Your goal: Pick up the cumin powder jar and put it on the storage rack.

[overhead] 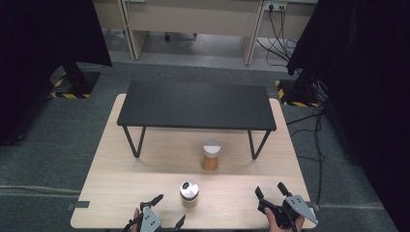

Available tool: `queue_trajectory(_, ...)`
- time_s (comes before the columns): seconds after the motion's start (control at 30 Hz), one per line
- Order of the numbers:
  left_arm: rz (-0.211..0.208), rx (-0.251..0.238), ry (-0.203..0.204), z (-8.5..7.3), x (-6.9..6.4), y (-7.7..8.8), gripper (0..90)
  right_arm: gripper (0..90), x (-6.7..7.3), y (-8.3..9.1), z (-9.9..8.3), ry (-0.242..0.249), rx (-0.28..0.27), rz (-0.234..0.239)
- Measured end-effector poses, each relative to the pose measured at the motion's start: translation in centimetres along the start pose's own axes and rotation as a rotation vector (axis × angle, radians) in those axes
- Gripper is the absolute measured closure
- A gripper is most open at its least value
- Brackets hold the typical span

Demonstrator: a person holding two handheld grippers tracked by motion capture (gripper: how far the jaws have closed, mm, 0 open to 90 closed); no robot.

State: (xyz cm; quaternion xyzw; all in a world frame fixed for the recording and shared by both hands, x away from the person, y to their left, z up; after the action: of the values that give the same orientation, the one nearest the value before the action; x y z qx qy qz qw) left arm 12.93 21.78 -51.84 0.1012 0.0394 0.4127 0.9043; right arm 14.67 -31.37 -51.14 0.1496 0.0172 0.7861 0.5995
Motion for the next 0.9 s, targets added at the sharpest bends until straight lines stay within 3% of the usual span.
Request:
queue_trajectory(0.17, -0.038, 0.000, 0.000, 0.3, 0.2, -1.0, 1.0, 5.4, 0.0, 0.0, 0.0, 0.001, 0.002, 0.001)
queue_trajectory(0.5, -0.058, 0.028, 0.013, 1.2, 0.1, -2.8, 1.1, 5.4, -0.1, 0.0, 0.0, 0.000, 0.003, 0.002)
queue_trajectory(0.63, -0.055, 0.051, 0.051, 1.8, -0.2, -3.7, 1.5, 5.4, -0.1, 0.0, 0.0, 0.000, 0.003, 0.003)
queue_trajectory(0.9, -0.045, 0.097, 0.086, 2.2, -0.6, -5.3, 2.2, 5.4, -0.3, 0.1, 0.0, -0.003, 0.001, 0.000)
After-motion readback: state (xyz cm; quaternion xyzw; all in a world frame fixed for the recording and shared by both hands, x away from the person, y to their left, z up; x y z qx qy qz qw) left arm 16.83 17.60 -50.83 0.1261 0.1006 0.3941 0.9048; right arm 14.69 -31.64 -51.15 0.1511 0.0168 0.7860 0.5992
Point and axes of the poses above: each handheld gripper's, and its own axes: y roughly backward along the jaws, z roughly out of its top, x roughly to its left, the point moved 1 cm from there along -y, roughly forward along the jaws, and after that the axes turned 2 degrees about -z, right-handed, at the moved point
